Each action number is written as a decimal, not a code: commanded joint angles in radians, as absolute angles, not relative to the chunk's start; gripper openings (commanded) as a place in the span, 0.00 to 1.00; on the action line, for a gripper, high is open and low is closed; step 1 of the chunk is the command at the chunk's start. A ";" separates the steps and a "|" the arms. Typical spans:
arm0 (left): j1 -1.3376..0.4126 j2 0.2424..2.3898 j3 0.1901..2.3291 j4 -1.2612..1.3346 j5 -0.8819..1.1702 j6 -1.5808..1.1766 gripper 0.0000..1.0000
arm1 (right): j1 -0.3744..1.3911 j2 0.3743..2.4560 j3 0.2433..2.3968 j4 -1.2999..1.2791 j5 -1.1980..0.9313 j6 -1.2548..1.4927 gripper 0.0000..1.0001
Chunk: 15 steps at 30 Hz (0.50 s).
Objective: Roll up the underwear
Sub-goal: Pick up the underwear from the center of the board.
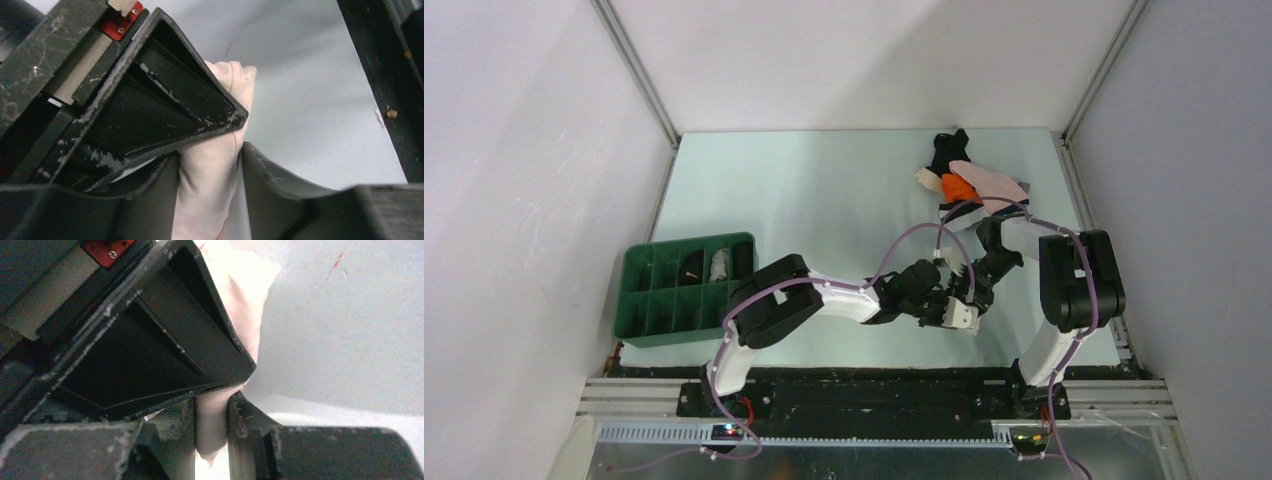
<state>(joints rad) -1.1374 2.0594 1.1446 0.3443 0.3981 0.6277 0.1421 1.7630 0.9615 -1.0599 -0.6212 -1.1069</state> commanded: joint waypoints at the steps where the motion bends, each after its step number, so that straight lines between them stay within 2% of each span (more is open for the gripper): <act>1: -1.147 2.133 1.227 0.260 0.429 0.611 0.24 | 0.141 1.798 0.928 -1.022 -0.541 -1.122 0.00; 2: -1.146 2.140 1.227 0.253 0.429 0.614 0.06 | 0.139 1.792 0.928 -1.018 -0.544 -1.119 0.00; 5: -1.142 2.122 1.204 0.225 0.454 0.645 0.00 | 0.129 1.753 0.950 -1.017 -0.586 -1.074 0.14; 7: -1.128 2.085 1.197 0.176 0.485 0.644 0.00 | 0.099 1.703 1.058 -1.152 -0.710 -1.083 0.49; 8: -1.115 2.070 1.197 0.139 0.499 0.639 0.00 | 0.061 1.655 1.174 -1.271 -0.808 -1.088 0.87; 10: -1.090 2.008 1.198 0.080 0.523 0.632 0.00 | -0.003 1.582 1.374 -1.418 -0.924 -1.089 0.98; 13: -1.056 1.872 1.197 0.020 0.543 0.644 0.00 | -0.107 1.497 1.676 -1.481 -0.970 -0.985 0.99; 15: -1.029 1.791 1.221 -0.084 0.551 0.671 0.00 | -0.176 1.455 1.760 -1.439 -0.975 -0.841 0.99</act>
<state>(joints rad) -1.0904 1.9961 1.1904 0.0887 0.5049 0.6380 -0.0666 1.6424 1.5551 -1.3014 -0.8238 -1.0264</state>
